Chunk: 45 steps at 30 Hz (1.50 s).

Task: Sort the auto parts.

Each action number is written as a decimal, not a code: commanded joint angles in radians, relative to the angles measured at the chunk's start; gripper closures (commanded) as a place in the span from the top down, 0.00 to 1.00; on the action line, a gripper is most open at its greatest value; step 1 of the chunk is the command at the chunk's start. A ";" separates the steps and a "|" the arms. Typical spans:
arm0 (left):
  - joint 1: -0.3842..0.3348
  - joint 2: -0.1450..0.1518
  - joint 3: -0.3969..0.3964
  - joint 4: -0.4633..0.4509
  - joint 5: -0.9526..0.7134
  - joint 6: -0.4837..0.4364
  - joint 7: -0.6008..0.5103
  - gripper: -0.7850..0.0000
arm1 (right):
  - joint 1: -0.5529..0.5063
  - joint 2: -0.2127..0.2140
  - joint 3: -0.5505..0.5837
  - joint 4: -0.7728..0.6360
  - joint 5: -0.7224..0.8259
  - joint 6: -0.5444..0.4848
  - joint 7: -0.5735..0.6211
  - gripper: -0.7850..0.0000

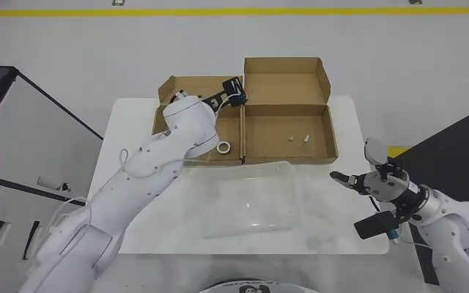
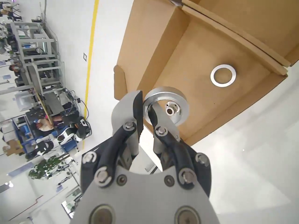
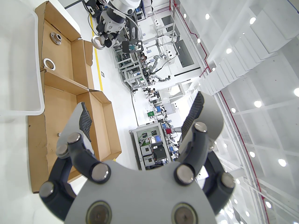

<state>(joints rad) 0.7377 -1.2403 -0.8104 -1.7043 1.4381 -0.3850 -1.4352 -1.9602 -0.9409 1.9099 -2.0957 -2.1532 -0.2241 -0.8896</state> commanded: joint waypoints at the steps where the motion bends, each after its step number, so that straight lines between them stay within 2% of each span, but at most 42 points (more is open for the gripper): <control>1: 0.008 0.003 -0.004 0.025 -0.008 -0.006 0.006 0.00 | 0.000 0.000 0.000 0.000 0.000 0.000 0.000 1.00; 8: 0.016 0.005 0.004 0.103 -0.050 -0.025 0.026 0.00 | 0.000 0.000 0.000 0.000 0.000 0.000 0.000 1.00; 18: 0.023 -0.018 0.049 0.247 -0.127 -0.051 0.087 0.00 | 0.000 0.000 0.000 0.000 0.000 0.000 0.000 1.00; 24: -0.001 -0.029 0.059 0.347 -0.132 -0.057 0.150 0.00 | 0.000 0.000 0.000 0.000 0.000 0.000 0.000 1.00; 34: -0.047 -0.055 0.085 0.498 -0.098 -0.012 0.233 0.00 | 0.000 0.000 0.000 0.000 0.000 0.000 0.000 1.00; 45: -0.075 -0.080 0.089 0.609 -0.123 0.008 0.269 0.00 | 0.000 0.000 0.000 0.000 0.000 0.000 0.000 1.00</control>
<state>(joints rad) 0.6625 -1.3182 -0.7216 -1.0981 1.3196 -0.3792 -1.1660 -1.9602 -0.9409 1.9099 -2.0957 -2.1532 -0.2241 -0.8896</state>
